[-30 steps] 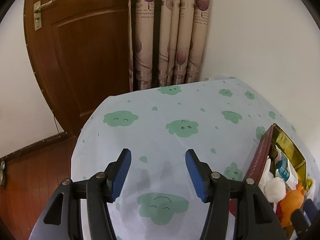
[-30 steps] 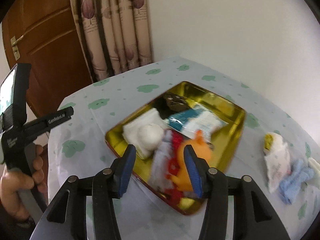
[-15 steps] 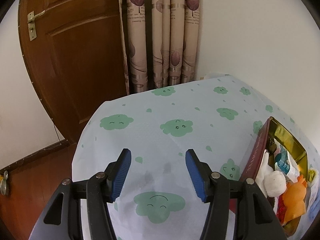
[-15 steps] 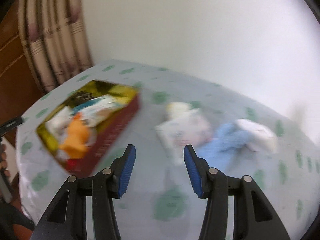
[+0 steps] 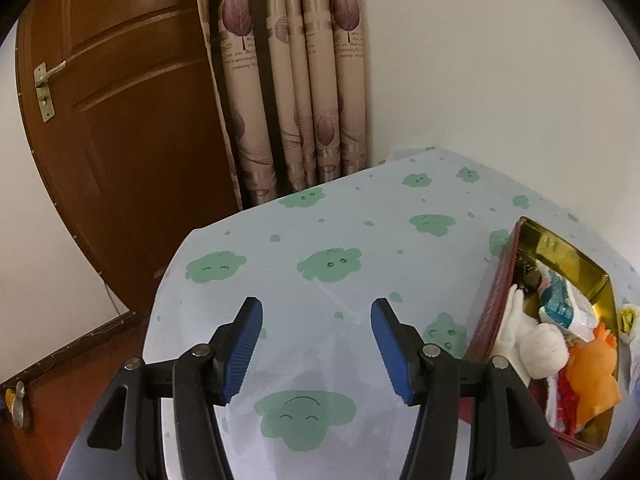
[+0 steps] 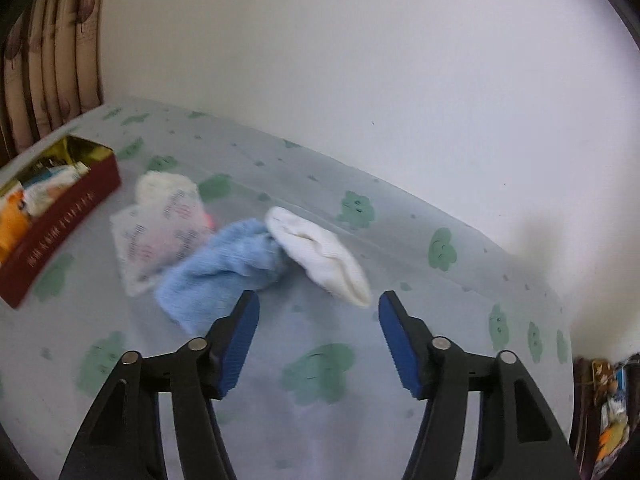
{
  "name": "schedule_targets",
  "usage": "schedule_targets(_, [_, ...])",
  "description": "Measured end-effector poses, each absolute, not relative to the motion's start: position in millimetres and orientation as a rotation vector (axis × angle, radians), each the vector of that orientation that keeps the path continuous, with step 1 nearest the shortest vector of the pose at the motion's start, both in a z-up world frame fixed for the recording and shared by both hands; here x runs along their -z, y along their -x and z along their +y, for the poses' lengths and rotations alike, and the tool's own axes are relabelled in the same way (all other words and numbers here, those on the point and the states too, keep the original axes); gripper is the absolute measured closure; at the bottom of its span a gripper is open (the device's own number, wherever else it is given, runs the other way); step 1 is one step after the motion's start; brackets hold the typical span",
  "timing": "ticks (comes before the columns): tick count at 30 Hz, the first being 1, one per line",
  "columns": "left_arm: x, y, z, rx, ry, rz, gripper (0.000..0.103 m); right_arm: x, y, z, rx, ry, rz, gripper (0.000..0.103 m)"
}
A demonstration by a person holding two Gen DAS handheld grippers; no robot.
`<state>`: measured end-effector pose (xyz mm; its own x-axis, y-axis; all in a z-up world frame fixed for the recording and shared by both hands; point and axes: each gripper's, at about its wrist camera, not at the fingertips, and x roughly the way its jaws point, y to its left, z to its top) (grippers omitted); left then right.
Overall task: Organize soft objects
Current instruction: 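Move the right tool to the white knit sock and grasp it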
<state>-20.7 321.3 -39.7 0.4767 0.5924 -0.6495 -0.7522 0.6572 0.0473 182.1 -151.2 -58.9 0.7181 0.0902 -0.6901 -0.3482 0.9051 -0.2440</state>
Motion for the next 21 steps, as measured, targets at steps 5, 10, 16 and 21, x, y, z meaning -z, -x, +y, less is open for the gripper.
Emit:
schedule_targets(5, [39.0,14.7,309.0,-0.786,0.214,0.677,0.045,72.6,-207.8,-158.5,-0.28,0.425,0.748,0.039])
schedule_targets(10, [37.0,10.0,296.7,-0.716,0.209,0.687,0.045,90.6,-230.2,-151.8,-0.305,0.466,0.744,0.039])
schedule_targets(16, [19.7,0.3,269.7,-0.559,0.12,0.697,0.045,100.3,-248.4,-144.1,-0.326,0.484,0.706,0.042])
schedule_targets(21, [-2.9,-14.0,216.9,-0.375,0.004,0.681,0.045,105.5,-253.8,-143.3,-0.365,0.386,0.72,0.068])
